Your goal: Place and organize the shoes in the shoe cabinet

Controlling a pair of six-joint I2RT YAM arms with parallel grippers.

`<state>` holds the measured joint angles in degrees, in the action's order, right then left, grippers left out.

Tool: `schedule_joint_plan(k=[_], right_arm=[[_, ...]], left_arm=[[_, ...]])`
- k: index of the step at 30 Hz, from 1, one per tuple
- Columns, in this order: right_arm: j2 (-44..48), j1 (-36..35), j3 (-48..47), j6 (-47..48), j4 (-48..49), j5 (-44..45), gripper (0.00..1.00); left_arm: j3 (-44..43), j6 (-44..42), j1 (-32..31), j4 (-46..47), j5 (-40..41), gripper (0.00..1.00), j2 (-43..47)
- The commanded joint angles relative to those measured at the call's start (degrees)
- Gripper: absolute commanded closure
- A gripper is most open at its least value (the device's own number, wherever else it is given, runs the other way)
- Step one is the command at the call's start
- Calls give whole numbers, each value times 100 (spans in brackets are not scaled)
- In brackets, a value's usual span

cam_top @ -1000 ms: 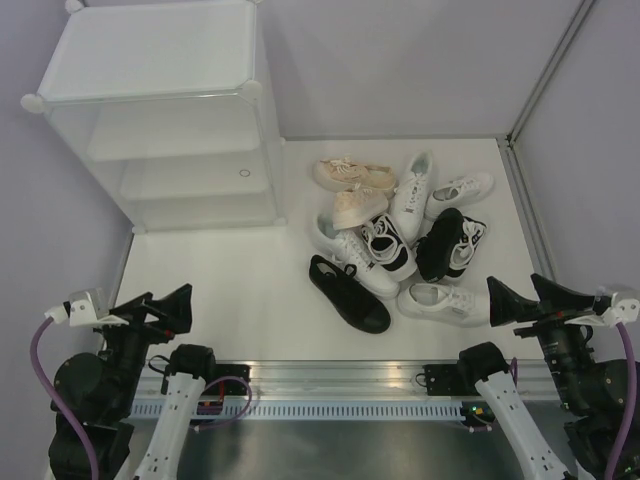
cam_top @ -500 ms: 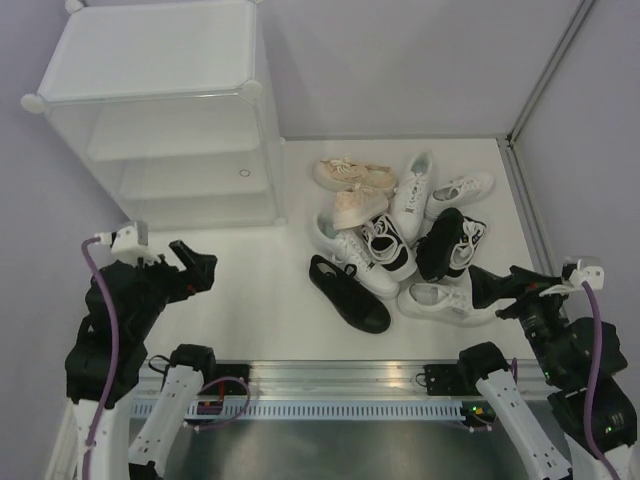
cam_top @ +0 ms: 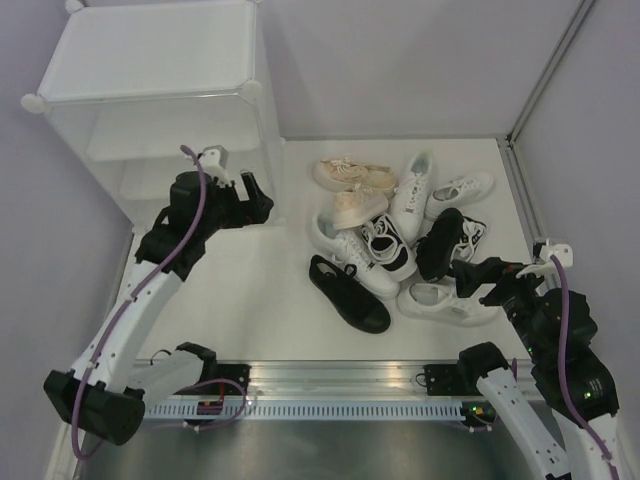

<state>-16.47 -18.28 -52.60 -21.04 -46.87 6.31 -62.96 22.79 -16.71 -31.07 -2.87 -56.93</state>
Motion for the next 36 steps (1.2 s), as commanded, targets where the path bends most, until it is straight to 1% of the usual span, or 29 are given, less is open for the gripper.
schedule_joint_plan(k=[1,3,6,7,8,10,11,14,20,26,31,36], right_arm=[[152,-26,101,21,380,72,2],[214,-35,153,56,442,125,2],[293,-26,188,117,477,134,2],[320,-26,197,117,495,134,2],[363,-26,206,135,504,125,2],[390,-35,233,126,530,99,2],[390,-26,241,126,539,99,2],[407,-35,250,126,547,99,2],[460,-26,233,117,592,143,2],[487,-26,241,117,556,134,2],[531,-26,250,100,565,169,2],[574,-35,268,91,539,160,2]], left_arm=[[-191,-538,-613,1461,910,0,-468],[2,-547,-693,1874,1139,1,-669],[459,-774,-755,3059,1587,3,-732],[556,-837,-764,3063,1667,4,-750],[696,-889,-772,3481,1798,4,-767],[811,-1048,-772,3800,1887,5,-829],[916,-1092,-781,4054,1913,5,-846],[1031,-1206,-790,4406,1852,5,-978],[1058,-1364,-825,4654,1852,5,-1250],[1014,-1391,-825,4742,2054,5,-1470],[952,-1321,-825,4759,2299,5,-1664],[891,-1180,-825,4751,2353,5,-1786]])
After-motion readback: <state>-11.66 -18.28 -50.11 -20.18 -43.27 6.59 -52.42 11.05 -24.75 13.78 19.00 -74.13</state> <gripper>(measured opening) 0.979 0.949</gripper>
